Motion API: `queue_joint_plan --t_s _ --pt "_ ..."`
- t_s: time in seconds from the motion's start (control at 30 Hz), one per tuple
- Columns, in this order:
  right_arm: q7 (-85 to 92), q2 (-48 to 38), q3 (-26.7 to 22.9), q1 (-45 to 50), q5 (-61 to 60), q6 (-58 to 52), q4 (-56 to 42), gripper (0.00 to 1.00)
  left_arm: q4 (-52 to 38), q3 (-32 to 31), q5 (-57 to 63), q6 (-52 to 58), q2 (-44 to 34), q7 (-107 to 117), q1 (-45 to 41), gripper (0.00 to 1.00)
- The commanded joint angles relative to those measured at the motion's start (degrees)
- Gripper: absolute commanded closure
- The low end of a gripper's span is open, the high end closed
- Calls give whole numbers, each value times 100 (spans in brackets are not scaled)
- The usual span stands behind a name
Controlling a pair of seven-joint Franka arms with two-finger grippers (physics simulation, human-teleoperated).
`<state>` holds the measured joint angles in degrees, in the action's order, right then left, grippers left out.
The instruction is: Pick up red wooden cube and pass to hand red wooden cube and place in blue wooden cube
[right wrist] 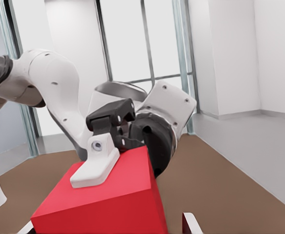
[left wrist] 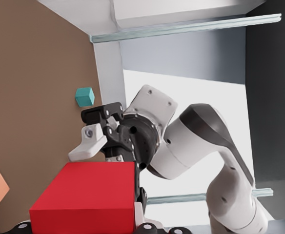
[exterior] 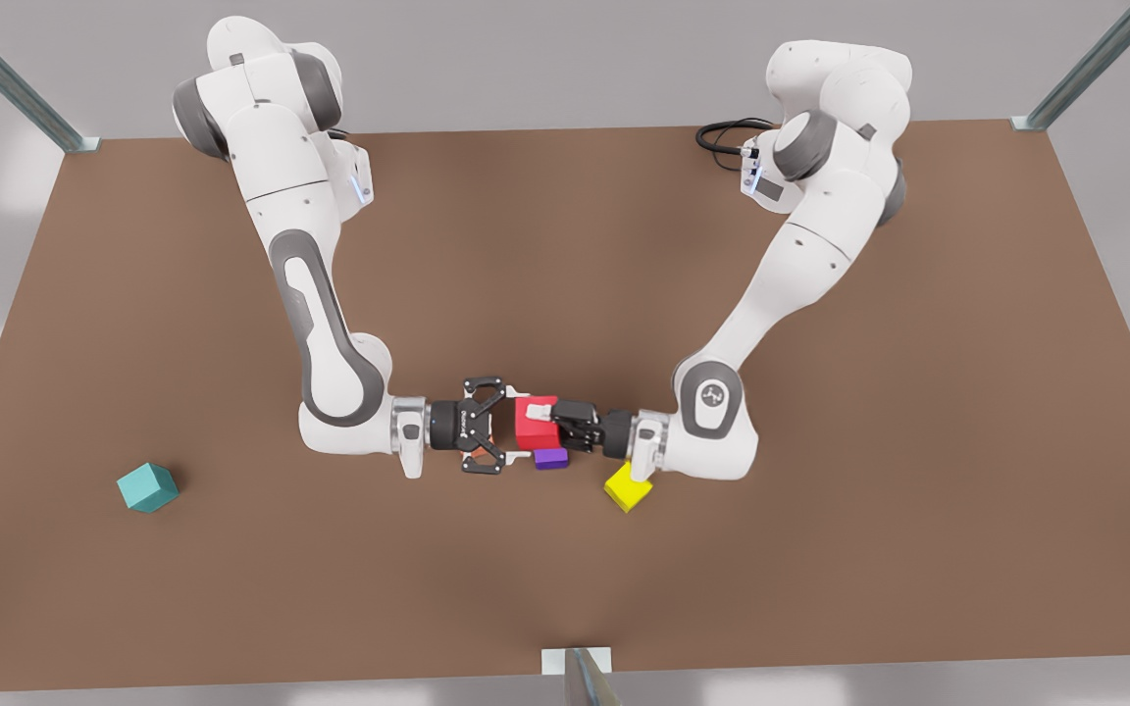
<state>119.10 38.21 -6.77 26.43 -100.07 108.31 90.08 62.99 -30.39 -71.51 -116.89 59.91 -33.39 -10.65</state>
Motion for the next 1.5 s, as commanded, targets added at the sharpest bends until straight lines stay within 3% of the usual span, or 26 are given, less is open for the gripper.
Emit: queue_joint_plan --t_s 0.0,0.27,0.3,0.33,0.53,0.57,0.6,0.63,0.83,0.93,0.97,1.03,1.1,1.13,1.17,1.2,1.27,1.3,1.33,1.37,1.4,1.47 --pt "34 -6 0 11 -57 -3 -8 0 -41 -11 -83 -132 12 -195 -33 50" --pt "-36 46 9 64 -110 41 -78 0 -165 -46 -92 -290 143 -203 -174 50" --pt "-36 46 0 64 -110 41 -78 20 -165 -46 -92 -290 135 -203 -174 50" --pt "-27 46 0 55 -101 41 -87 57 -165 -46 -92 -290 135 -203 -174 50" --pt "-27 73 0 55 -101 41 -105 56 -165 -46 -83 -290 135 -203 -174 50" --pt "-27 64 -8 55 -92 41 -105 56 -165 -46 -83 -282 135 -203 -174 40" --pt "-36 64 -8 38 -57 41 -105 54 -165 -46 -92 -290 135 -203 -174 7" --pt "-27 64 -8 11 -22 32 -105 54 -156 -46 -100 -282 135 -195 -174 0" --pt "-9 64 -44 -24 -4 6 -105 54 -129 -46 -162 -115 117 -36 -42 0" --pt "-36 55 -79 -358 593 -65 -351 54 -6 -37 -48 676 108 -72 617 0" --pt "-36 55 -79 -507 883 -126 -386 54 -6 -28 382 904 108 -72 889 0" --pt "-781 -129 -105 -1183 2850 -485 -430 54 -59 -19 2199 1598 38 -2 1566 0" --pt "-2109 -507 -202 -1896 5822 -838 -509 54 -639 -142 6594 4542 -866 2343 1830 0" --pt "-2742 -630 -298 -2080 6534 -856 -421 54 -648 -195 7071 4886 -1534 3775 1830 0" --pt "-3234 -622 -579 -2107 7289 -812 -447 54 -849 -204 7080 4501 -1658 4857 1813 0" --pt "-3621 -578 -887 -2107 7791 -689 -500 54 -1131 -186 7404 4043 -1737 5052 1839 0" --pt "-3815 -516 -1256 -2116 8363 -127 -474 54 -1105 -432 8636 4244 -2001 5044 1803 0" --pt "-3859 -420 -1581 -2107 8398 23 -465 54 -695 -215 8592 4465 -2516 5052 1822 0" --pt "-3859 -349 -1800 -2124 8407 76 -448 54 1364 1948 7701 3565 -4191 5052 440 0" --pt "-3859 -314 -1959 -2116 8416 85 -439 54 2718 3162 7379 3038 -5191 4712 -561 0" --pt "-3859 -235 -2021 -2116 8521 348 -439 54 2007 3145 7405 4288 -4964 3024 -429 0" --pt "-3806 -147 -2047 -2186 8539 1112 -342 54 1980 3145 7388 4535 -4858 2996 -411 0"
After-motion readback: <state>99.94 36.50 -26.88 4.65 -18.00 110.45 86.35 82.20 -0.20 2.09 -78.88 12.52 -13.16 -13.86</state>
